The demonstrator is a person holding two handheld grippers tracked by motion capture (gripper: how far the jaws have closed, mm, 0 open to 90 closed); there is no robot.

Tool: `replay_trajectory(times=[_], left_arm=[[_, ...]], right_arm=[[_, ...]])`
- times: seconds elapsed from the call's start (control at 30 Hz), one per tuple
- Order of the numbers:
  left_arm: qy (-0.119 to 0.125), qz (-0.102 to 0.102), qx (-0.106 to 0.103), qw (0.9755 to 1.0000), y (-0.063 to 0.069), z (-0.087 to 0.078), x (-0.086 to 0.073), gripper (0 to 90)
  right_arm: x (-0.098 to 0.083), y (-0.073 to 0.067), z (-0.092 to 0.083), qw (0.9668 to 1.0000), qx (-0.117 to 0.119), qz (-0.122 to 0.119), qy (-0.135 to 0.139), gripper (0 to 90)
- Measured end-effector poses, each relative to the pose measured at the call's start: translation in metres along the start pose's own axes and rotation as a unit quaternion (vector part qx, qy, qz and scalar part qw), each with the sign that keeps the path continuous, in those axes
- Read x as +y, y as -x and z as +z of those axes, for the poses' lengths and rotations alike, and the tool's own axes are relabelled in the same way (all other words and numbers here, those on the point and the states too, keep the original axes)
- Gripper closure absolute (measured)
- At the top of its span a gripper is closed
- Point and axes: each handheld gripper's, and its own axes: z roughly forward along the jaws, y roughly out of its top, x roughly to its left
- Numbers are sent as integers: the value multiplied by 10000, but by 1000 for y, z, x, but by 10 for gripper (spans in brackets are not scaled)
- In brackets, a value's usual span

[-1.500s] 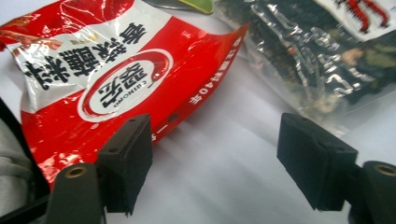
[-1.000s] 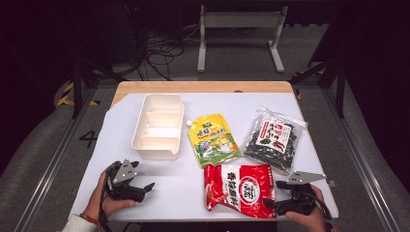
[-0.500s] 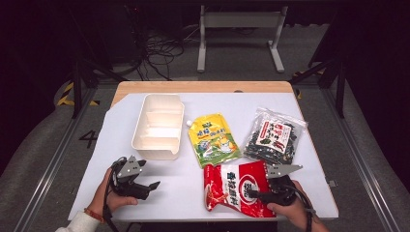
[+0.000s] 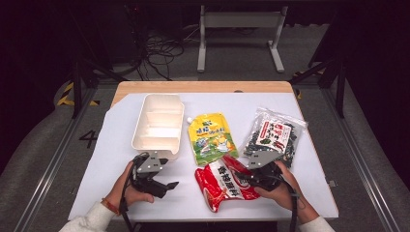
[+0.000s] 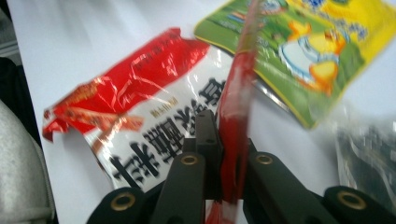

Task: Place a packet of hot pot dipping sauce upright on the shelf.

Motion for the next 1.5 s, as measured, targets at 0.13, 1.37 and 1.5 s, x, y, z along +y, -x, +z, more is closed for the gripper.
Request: replay_trajectory(times=[0.13,1.37,1.5], left_arm=[[-124,212,-175,9995,2,21,19,156],[715,502,-971,9914,1,43,62,900],[888,463,-951,9904,3,33,61,900]], right_arm=[[16,-5,2,9990,-6,-433,87,891],[37,-12,-37,9902,-573,-436,1196,332],[17,-7,-49,9870,-432,154,1539,261]])
